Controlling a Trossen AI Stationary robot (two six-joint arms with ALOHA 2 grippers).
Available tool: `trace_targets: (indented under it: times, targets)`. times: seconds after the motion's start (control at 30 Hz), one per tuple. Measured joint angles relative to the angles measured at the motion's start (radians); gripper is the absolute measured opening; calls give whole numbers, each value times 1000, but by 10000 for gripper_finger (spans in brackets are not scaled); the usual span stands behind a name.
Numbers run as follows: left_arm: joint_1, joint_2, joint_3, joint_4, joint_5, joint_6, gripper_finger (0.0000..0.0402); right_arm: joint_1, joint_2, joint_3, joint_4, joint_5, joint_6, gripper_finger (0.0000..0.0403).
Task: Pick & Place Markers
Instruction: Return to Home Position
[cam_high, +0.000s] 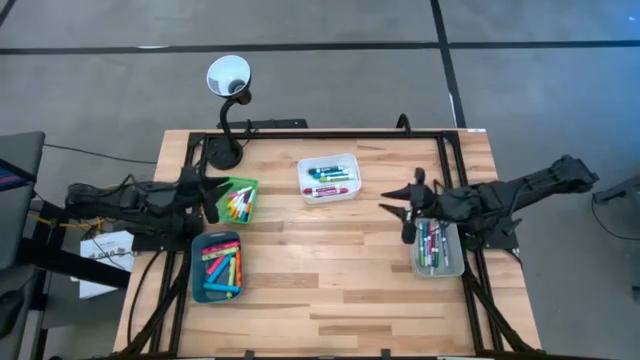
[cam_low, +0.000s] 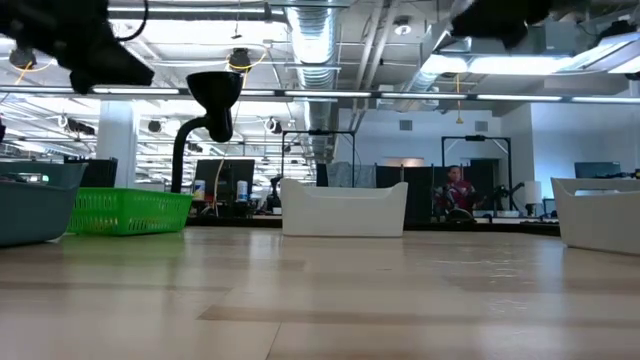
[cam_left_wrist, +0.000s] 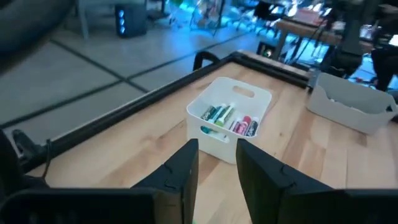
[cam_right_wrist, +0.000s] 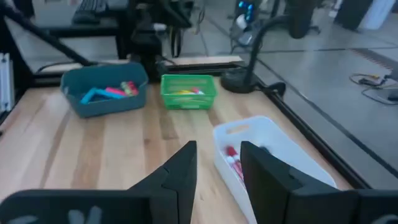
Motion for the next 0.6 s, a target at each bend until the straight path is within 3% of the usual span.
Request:
trace_targets:
  times: [0.1, 0.2, 0.3, 0.43, 0.6]
  targets:
    - [-12, -125, -69, 42, 18, 93, 104, -44, -128, -133, 125, -7, -18, 113]
    - [-13, -201, -104, 165, 87, 187, 104, -80, -271, -226, 137, -104, -4, 113]
    - [-13, -193, -125, 245, 182, 231, 104, -80, -409, -318, 140, -214, -4, 113]
    - [-13, -157, -177, 391, 293, 302, 104, -76, -602, -398, 131, -221, -20, 113]
    - [-13, -154, -214, 522, 298, 324, 104, -75, -820, -448, 59, -271, -40, 113]
